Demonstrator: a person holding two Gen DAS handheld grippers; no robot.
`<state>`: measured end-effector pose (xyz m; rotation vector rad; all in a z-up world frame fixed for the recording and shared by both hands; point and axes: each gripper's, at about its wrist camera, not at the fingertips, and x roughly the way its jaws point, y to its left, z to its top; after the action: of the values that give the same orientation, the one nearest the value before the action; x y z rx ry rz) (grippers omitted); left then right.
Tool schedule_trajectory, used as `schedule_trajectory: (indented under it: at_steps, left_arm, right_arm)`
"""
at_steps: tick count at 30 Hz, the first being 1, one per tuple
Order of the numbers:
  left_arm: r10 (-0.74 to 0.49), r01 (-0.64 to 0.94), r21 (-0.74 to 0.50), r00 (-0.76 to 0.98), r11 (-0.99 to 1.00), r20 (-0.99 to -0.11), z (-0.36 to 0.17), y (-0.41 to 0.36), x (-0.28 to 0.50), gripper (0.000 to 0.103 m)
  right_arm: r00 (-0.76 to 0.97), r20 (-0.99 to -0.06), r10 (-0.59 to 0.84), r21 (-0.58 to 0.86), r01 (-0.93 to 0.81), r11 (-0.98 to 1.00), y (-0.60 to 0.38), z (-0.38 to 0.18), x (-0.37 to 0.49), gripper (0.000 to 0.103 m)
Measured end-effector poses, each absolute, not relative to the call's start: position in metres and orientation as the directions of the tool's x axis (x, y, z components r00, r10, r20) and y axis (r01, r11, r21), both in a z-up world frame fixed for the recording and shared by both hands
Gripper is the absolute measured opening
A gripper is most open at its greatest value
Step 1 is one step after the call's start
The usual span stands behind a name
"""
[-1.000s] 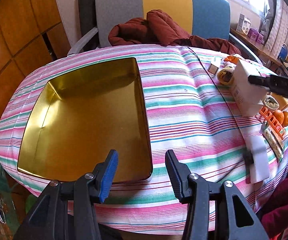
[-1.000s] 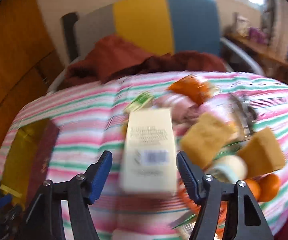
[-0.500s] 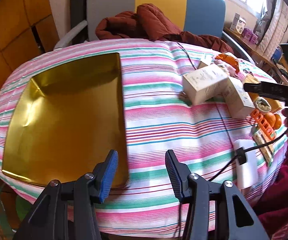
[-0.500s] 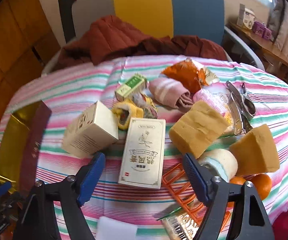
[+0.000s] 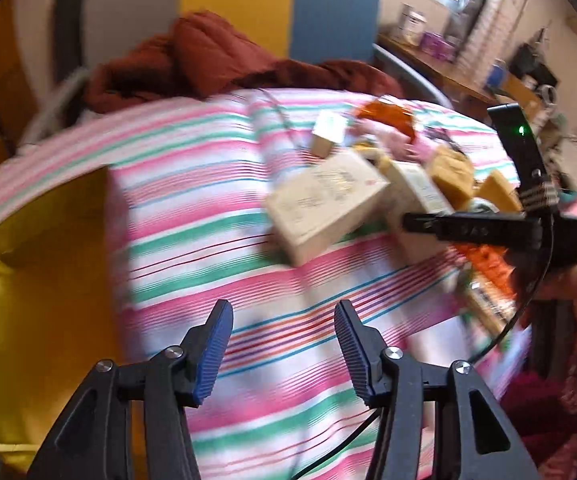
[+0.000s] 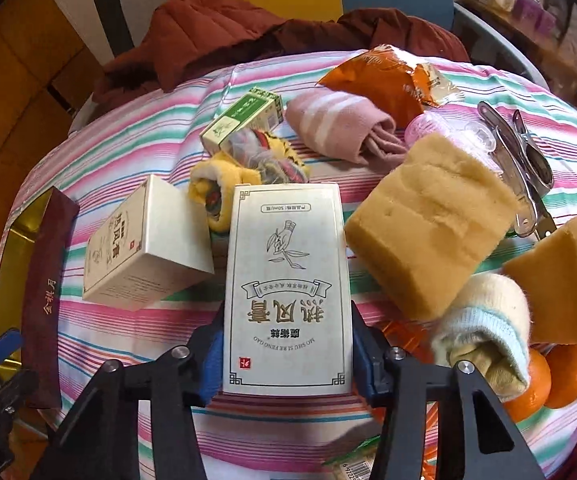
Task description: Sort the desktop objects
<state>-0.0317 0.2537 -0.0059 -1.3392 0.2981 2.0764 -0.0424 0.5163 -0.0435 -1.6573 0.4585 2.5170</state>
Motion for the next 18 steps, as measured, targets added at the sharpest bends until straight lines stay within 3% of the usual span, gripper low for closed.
schedule_trajectory:
  at_steps: [15, 18]
  left_arm:
    - [0.32, -0.895, 0.087, -0.246, -0.437, -0.915, -0.027, 0.351, -0.079, 0.059]
    - [0.301, -0.898, 0.125, -0.269, -0.422, -0.915, -0.033, 0.359, -0.08, 0.064]
  right_arm:
    - [-0.388, -0.907, -0.162, 0.273, -0.25, -0.929, 0.523, -0.047, -0.046, 0.055]
    - [-0.383, -0.908, -0.169, 0.277, -0.248, -0.928, 0.524, -0.048, -0.047, 0.055]
